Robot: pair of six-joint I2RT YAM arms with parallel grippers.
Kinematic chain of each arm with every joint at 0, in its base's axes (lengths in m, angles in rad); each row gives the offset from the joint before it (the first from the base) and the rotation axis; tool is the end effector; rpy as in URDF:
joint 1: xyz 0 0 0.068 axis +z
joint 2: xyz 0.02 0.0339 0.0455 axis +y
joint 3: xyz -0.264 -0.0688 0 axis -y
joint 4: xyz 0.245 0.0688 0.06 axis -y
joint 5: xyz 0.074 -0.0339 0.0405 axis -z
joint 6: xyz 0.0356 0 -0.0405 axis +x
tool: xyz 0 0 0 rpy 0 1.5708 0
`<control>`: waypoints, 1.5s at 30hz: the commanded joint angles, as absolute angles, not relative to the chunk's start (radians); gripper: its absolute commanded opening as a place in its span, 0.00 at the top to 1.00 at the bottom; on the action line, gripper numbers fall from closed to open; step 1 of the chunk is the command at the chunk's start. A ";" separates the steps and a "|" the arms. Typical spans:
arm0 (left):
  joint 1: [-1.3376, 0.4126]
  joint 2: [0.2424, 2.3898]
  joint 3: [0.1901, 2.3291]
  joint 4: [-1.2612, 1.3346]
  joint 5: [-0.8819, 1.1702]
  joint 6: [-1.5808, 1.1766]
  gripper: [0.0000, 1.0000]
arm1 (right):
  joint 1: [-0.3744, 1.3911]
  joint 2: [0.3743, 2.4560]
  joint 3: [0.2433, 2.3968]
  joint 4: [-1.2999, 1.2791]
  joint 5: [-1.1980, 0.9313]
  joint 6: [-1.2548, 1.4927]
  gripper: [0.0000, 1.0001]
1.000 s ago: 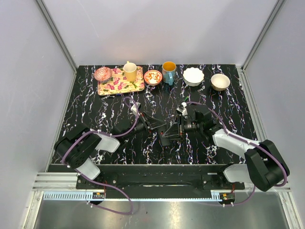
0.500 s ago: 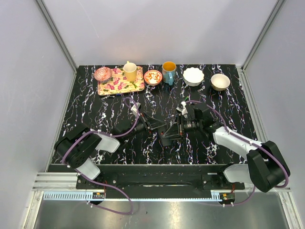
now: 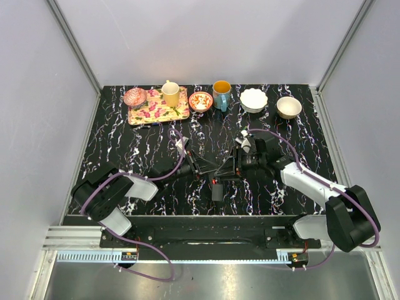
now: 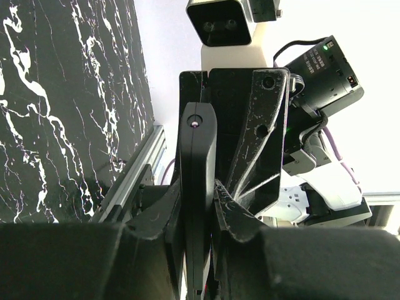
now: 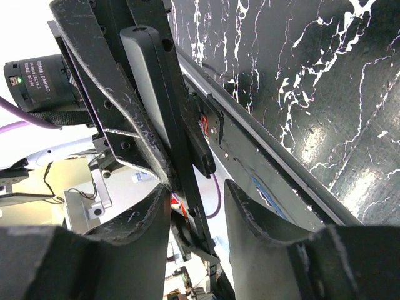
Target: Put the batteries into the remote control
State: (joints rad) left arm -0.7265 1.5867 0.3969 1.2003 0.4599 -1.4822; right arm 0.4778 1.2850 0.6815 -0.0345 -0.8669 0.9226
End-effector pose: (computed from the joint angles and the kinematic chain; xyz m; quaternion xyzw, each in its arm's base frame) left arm 0.1965 -0.1957 0.1735 -0.1021 0.6963 -0.6903 0.1681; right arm 0.2178 0.1433 0.2194 -0.0054 0.8323 0.5498 0.0703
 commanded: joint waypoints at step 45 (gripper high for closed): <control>-0.408 0.824 0.305 0.614 0.431 -1.301 1.00 | 1.070 1.383 0.876 -0.489 -0.217 0.667 0.36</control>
State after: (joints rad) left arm -0.4183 0.8902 0.2932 0.6933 0.4370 -1.3159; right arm 1.0000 1.3010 0.7952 -0.4961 -0.3279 0.6392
